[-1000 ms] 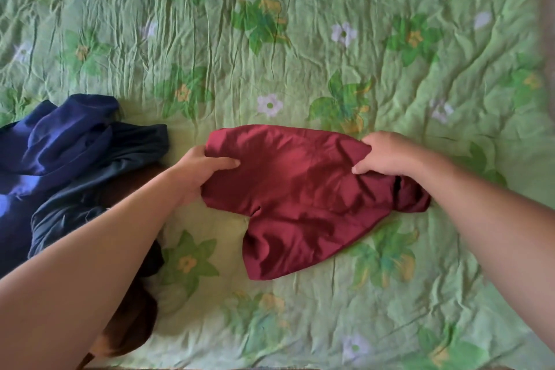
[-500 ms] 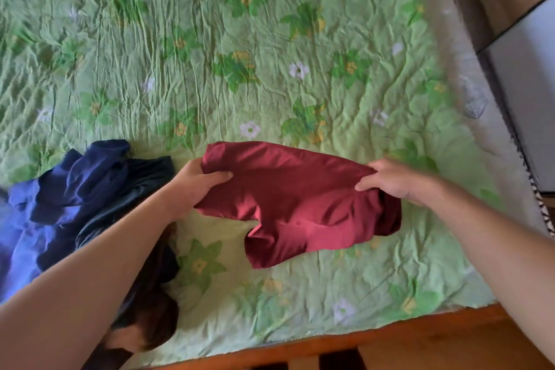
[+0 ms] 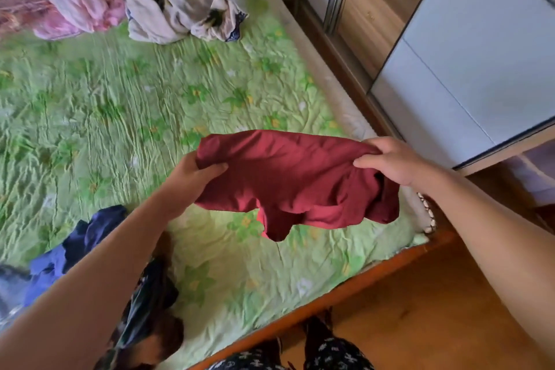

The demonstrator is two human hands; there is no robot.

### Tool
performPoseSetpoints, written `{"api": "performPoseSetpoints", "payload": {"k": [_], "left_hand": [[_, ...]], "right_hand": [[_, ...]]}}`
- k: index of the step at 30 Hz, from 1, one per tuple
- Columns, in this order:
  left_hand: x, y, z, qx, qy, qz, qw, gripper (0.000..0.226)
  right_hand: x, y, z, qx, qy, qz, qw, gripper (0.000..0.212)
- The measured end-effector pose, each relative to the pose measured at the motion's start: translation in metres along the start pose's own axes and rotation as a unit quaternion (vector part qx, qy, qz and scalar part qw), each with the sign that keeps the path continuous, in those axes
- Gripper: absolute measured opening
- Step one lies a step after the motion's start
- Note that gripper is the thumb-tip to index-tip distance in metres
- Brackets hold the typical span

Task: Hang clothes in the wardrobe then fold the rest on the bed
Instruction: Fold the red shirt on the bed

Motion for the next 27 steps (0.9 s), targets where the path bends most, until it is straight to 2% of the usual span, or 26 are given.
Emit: {"api": "performPoseSetpoints", "payload": {"k": [4, 8, 14, 17, 21, 24, 27], "left_hand": [[-0.034, 0.062, 0.035, 0.018, -0.018, 0.035, 0.999, 0.025], [-0.061, 0.111, 0.082, 0.058, -0.031, 0.073, 0.995, 0.010], [-0.096, 0.178, 0.177, 0.143, -0.054, 0.142, 0.978, 0.016], [-0.107, 0.201, 0.227, 0.166, -0.052, 0.153, 0.973, 0.016], [-0.115, 0.222, 0.290, 0.164, -0.061, 0.156, 0.972, 0.029], [-0.112, 0.229, 0.325, 0.165, -0.066, 0.155, 0.972, 0.023], [-0.101, 0.236, 0.348, 0.171, -0.061, 0.147, 0.972, 0.022]], "right_hand": [[-0.070, -0.013, -0.053, -0.009, 0.030, -0.005, 0.999, 0.015], [-0.131, -0.006, -0.102, -0.036, 0.062, -0.024, 0.997, 0.012], [-0.199, 0.043, -0.180, -0.089, 0.087, -0.047, 0.991, 0.011], [-0.226, 0.071, -0.220, -0.113, 0.096, -0.058, 0.987, 0.017], [-0.252, 0.106, -0.268, -0.133, 0.100, -0.071, 0.984, 0.008], [-0.257, 0.130, -0.302, -0.139, 0.106, -0.063, 0.983, 0.019], [-0.247, 0.147, -0.328, -0.152, 0.098, -0.066, 0.981, 0.020]]}}
Point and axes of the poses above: each hand's wrist, its own x-axis towards the middle knuckle, its own z-axis out of the palm, y = z × x, the point moved 9 cm from there along x, towards the middle knuckle, and after that the axes turned 5 degrees about -y, right-handed, at the moved point
